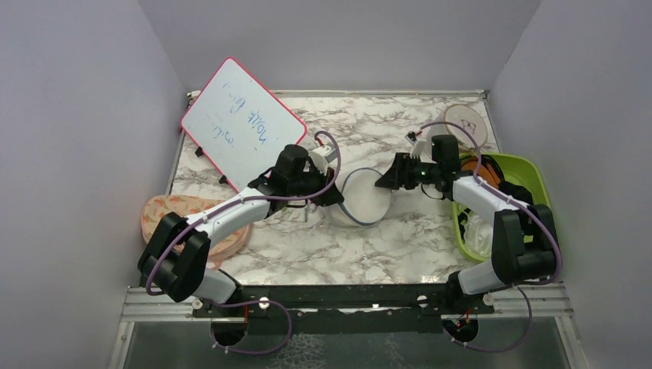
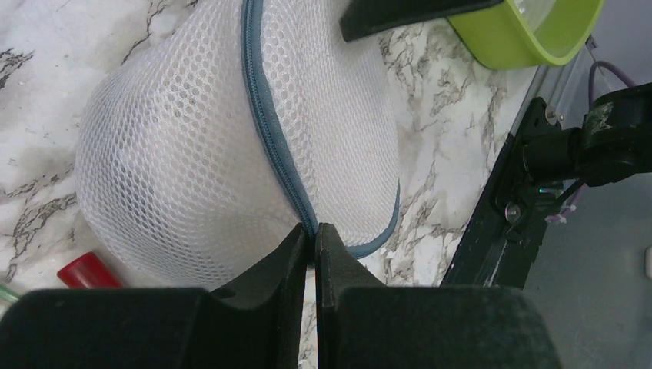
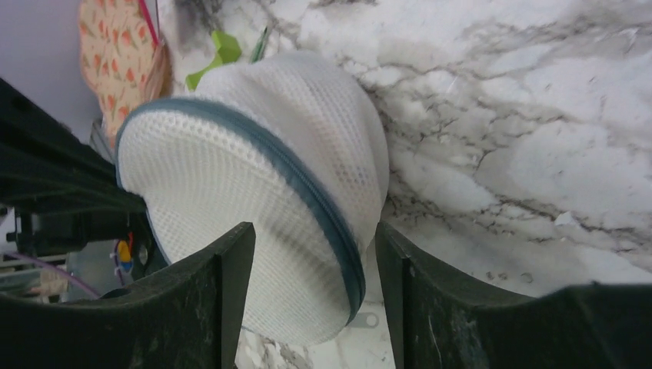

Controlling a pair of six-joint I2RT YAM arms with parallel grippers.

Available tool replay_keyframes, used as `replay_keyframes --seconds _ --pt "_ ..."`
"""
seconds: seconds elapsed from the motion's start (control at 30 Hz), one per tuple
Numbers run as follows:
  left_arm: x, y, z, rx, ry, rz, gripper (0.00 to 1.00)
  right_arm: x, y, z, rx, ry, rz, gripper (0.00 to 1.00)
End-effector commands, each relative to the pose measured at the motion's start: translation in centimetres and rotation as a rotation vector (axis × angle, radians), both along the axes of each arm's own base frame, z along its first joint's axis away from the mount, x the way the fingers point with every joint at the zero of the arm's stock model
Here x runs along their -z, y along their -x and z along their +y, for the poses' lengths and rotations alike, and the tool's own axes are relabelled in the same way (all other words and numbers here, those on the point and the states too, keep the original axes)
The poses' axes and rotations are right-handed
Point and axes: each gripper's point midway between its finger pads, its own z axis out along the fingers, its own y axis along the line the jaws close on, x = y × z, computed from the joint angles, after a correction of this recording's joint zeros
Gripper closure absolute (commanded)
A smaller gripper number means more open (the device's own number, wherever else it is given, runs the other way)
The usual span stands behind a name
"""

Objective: Unzip the laundry bag and remove the bra
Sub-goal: Adjust the laundry bag at the center of the board.

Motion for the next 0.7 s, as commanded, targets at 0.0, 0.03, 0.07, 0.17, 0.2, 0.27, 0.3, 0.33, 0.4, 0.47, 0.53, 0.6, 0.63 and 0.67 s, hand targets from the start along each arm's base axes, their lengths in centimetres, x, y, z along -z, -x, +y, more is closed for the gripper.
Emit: replay_keyframes --seconds 0.0,0.03,0.07,0.17,0.2,0.27,0.3,0.33,0.4,0.47,0.53,0.6,0.63,0.67 --pt "-1.2 -0.4 0.4 0.035 -0.015 -0.063 1.0 -1.3 2.2 0.7 -0.081 -0.07 -0.08 0.45" --pt "-1.2 -0.4 0.4 0.04 -0.011 -0.066 1.0 -1.3 2.5 0.6 -0.081 -0.068 -0.094 0.46" --pt "-1.2 -0.4 0.3 0.048 -0.008 -0.065 1.0 -1.3 2.6 0.5 -0.082 -0.063 -0.106 0.48" --pt "-1.1 -0.8 0.4 0.034 -0.025 -0.065 1.0 -1.2 2.7 0.2 -0.072 -0.037 -0.107 0.58" --pt "-0.9 -1.1 0.6 0.016 -0.046 -0.06 1.0 -1.3 2.8 0.2 -0.072 -0.036 -0.103 0.6" --pt "-0.3 -2.1 1.3 -0.041 -0.101 -0.056 1.0 -1.8 3.1 0.3 -0.074 -0.052 -0.096 0.62" --pt "-0.1 -2.6 1.7 -0.074 -0.132 -0.059 0.98 -2.1 3.3 0.4 -0.073 -0.064 -0.083 0.66" --pt "0.0 -3.0 2.1 -0.097 -0.16 -0.063 0.91 -2.4 3.5 0.5 -0.069 -0.075 -0.066 0.7" --pt "-0.2 -3.5 2.6 -0.119 -0.188 -0.083 0.83 -3.4 4.0 0.8 -0.055 -0.117 -0.021 0.79" --pt "-1.0 -3.6 2.7 -0.121 -0.188 -0.107 0.75 -4.3 4.8 1.2 -0.055 -0.174 0.012 0.86" --pt "-1.9 -3.7 2.5 -0.119 -0.18 -0.13 0.66 -5.3 5.2 1.6 -0.054 -0.217 0.032 0.88" --pt "-3.1 -3.7 2.1 -0.123 -0.187 -0.166 0.5 -5.8 5.1 1.5 -0.031 -0.219 0.046 0.88" --pt "-4.0 -3.7 1.9 -0.129 -0.189 -0.195 0.34 -5.9 4.9 1.3 -0.008 -0.206 0.052 0.88" --pt "-4.6 -3.6 1.5 -0.13 -0.194 -0.223 0.22 -6.0 4.7 1.1 0.018 -0.193 0.06 0.88"
